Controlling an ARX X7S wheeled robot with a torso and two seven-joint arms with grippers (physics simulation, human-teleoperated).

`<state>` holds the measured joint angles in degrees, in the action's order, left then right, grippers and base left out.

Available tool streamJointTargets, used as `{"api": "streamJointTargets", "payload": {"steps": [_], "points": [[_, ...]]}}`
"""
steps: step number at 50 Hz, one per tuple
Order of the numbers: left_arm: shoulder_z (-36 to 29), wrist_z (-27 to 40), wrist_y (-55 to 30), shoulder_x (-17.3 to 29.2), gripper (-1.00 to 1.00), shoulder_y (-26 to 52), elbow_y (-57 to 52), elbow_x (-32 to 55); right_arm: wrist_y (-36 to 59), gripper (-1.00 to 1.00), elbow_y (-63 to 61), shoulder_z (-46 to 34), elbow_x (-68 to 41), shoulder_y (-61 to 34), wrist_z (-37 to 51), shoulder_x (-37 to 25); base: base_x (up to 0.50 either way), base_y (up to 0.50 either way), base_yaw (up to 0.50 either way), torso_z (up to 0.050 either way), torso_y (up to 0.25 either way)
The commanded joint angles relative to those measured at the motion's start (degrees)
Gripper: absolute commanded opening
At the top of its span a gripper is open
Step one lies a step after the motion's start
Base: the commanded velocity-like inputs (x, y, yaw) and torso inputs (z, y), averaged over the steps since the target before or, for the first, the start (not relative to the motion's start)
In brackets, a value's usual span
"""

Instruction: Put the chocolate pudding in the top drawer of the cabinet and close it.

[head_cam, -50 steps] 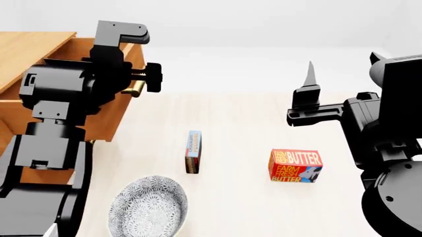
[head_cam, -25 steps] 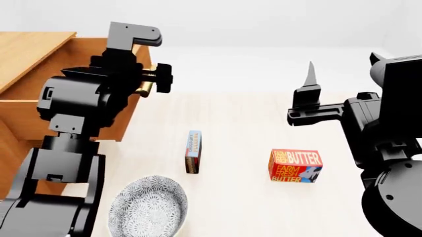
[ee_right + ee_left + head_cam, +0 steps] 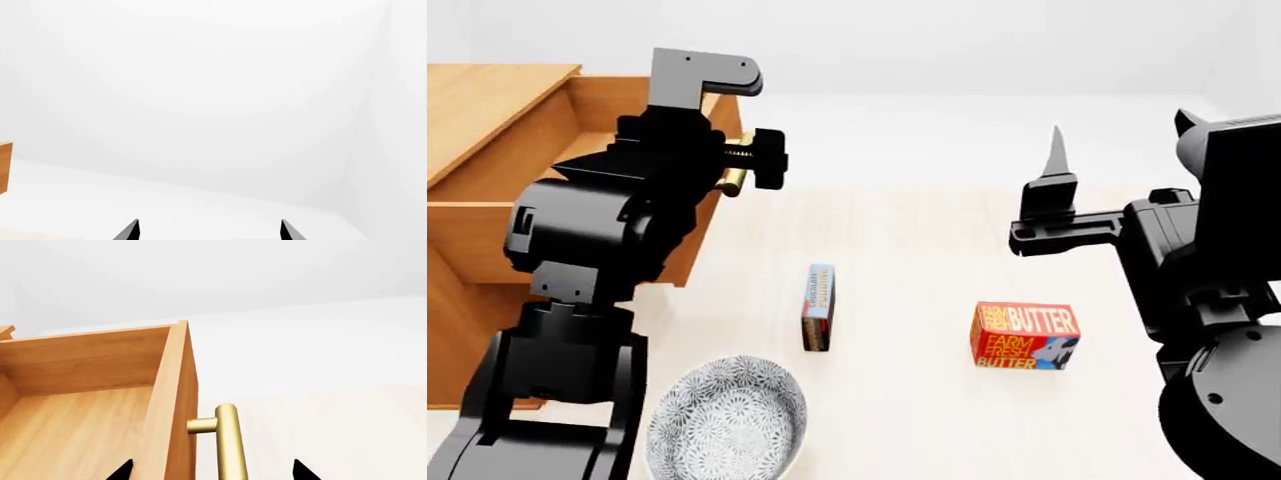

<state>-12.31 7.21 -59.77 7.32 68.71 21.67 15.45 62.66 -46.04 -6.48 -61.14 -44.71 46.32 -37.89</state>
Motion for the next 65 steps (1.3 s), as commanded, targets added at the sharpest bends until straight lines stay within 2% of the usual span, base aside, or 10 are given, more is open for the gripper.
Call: {"api": "streamJointTargets", "payload": {"steps": [1,8,15,26,41,45,55,65], "points": [[-1.6,-10.2,-23.8,-2.3,1.00,-3.8,0.3,16.1,-0.6,1.00,0.5,-0.5,0.4,0.2,-0.2,-0.1,-0.02,0.00,0.00,0.000,0.000],[-0.2,-8.9,-22.5,-1.6,1.00,-2.1,0.1,15.9,-0.7,1.00,0.5,-0.7,0.4,0.2,-0.1,-0.1,-0.01,0.00,0.00,0.000,0.003],[3.7,-3.1,-18.4,-0.7,1.00,3.2,-0.1,12.7,-0.8,1.00,0.5,-0.7,0.2,0.2,0.0,-0.2,-0.01,0.00,0.00,0.000,0.000],[6.3,0.7,-22.2,1.2,1.00,6.7,-7.6,13.3,-0.3,1.00,-0.1,-0.2,-1.2,-0.4,0.9,-0.4,0.00,0.00,0.00,0.000,0.000],[9.0,3.4,-29.7,1.5,1.00,9.7,-17.0,17.8,0.4,1.00,-0.7,0.3,-3.4,-1.5,2.2,-0.8,0.00,0.00,0.00,0.000,0.001],[9.1,9.1,-30.1,3.0,1.00,11.7,-17.5,25.5,0.5,1.00,-0.8,0.6,-4.0,-1.7,2.5,-0.9,0.00,0.00,0.00,0.000,0.000],[8.5,30.3,-29.9,7.5,1.00,15.8,-19.1,53.9,0.8,1.00,-1.5,1.3,-5.9,-2.1,3.7,-1.3,0.00,0.00,0.00,0.000,0.000],[5.2,44.1,-29.0,7.9,1.00,11.9,-26.6,73.2,0.9,1.00,-2.2,1.9,-7.2,-2.1,4.6,-1.7,0.00,0.00,0.00,0.000,0.000]]}}
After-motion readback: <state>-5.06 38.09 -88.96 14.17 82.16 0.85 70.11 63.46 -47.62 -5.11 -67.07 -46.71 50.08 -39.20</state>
